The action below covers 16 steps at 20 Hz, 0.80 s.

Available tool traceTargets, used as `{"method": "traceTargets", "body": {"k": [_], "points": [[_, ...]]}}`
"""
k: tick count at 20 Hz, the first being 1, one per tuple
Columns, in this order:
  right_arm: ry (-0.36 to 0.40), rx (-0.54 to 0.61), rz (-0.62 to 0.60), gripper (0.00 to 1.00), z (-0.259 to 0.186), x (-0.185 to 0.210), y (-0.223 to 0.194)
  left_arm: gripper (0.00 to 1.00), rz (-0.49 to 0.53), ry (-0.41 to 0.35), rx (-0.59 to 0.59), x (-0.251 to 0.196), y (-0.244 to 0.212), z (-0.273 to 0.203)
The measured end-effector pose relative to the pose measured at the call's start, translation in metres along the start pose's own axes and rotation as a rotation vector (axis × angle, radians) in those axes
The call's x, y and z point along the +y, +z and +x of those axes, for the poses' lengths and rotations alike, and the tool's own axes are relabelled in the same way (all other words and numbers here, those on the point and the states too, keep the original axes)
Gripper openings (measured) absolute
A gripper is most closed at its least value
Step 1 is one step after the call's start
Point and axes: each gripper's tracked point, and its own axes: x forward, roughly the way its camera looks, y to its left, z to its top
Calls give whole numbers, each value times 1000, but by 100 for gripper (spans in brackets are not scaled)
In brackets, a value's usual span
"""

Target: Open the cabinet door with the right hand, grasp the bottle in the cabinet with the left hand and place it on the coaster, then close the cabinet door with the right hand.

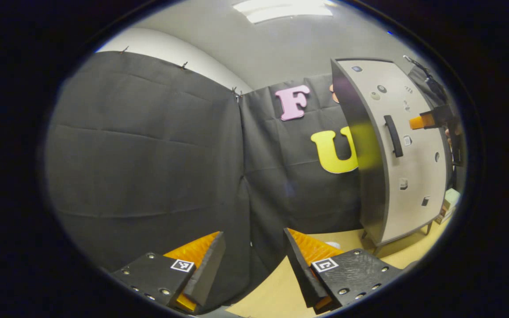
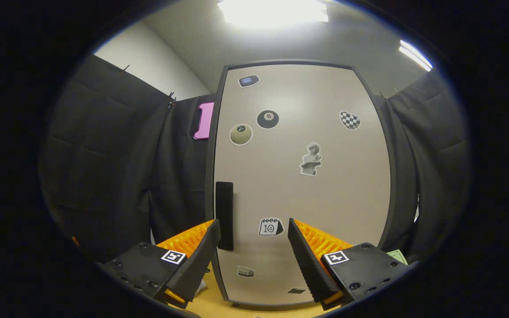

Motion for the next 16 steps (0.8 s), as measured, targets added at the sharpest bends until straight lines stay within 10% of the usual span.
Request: {"method": "traceTargets", "body": {"k": [16], "points": [[8, 174, -3, 84, 80, 48, -33, 80, -30, 90, 90, 59, -52, 14]]}}
